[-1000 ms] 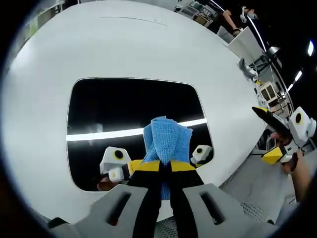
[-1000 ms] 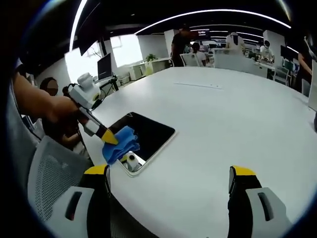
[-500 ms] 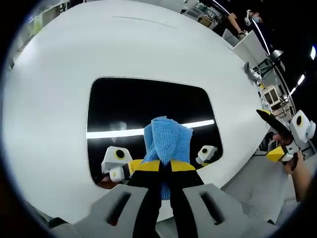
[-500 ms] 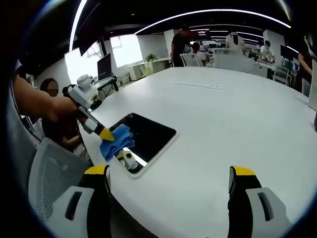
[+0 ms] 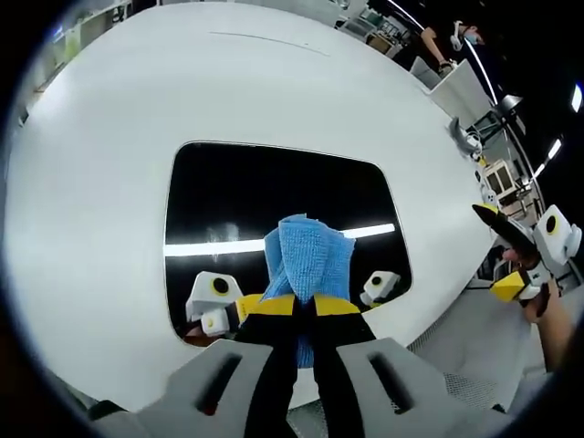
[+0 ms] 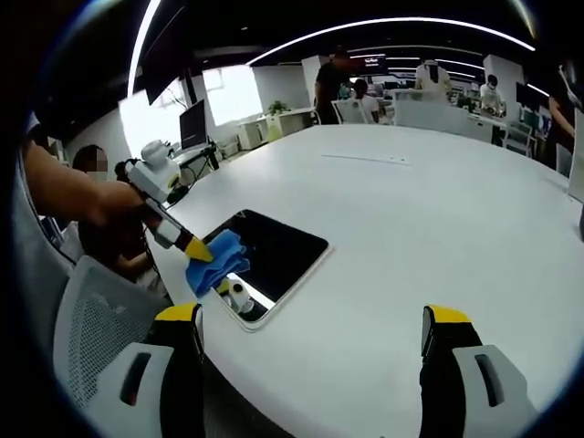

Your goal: Wipe the mirror surface with the cleaning cloth until all visible marks leave the cleaned area.

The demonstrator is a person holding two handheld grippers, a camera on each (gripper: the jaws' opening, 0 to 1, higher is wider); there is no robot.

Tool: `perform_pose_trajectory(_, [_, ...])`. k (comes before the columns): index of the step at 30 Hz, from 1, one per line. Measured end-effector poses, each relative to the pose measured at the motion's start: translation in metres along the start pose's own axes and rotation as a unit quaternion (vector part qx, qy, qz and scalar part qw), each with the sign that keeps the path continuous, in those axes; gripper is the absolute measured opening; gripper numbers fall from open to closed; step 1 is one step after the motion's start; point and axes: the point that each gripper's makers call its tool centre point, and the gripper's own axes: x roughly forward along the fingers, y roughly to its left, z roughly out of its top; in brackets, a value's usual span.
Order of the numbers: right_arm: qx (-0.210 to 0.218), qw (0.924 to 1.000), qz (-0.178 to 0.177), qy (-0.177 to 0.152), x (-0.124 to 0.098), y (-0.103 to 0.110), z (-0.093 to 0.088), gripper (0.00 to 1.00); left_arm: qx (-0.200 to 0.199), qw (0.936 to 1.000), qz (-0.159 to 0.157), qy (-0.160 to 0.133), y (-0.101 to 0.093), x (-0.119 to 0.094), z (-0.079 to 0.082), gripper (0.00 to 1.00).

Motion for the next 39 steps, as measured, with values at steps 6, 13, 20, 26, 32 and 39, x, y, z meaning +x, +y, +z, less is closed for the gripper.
perform_pose_trajectory(6, [0.003,1.0,0.0,-0.002,0.0,0.001,0.001,0.99,-0.006,1.0,0.002,0.004,0.0,0.001,0.002,0.02])
perform_pose_trajectory(13, [0.006,1.0,-0.001,-0.002,0.002,0.002,0.001,0.99,-0.006,1.0,0.003,0.002,0.002,0.004,0.012,0.02])
perform_pose_trajectory(20, [0.012,0.9999,-0.004,-0.003,0.004,-0.001,0.004,0.99,-0.006,1.0,0.002,0.004,0.003,0.008,0.023,0.02])
perform_pose_trajectory(26, [0.015,0.9998,-0.009,-0.006,0.006,-0.002,0.008,0.99,-0.003,1.0,-0.001,0.008,0.004,0.011,0.025,0.02])
perform_pose_trajectory(32, [0.019,0.9998,-0.009,-0.005,0.008,-0.001,0.007,0.99,0.004,1.0,0.001,-0.001,0.005,0.012,0.033,0.02])
perform_pose_trajectory(39, [0.022,0.9996,-0.013,-0.006,0.007,-0.003,0.007,0.99,0.001,1.0,0.0,0.0,0.007,0.014,0.037,0.02])
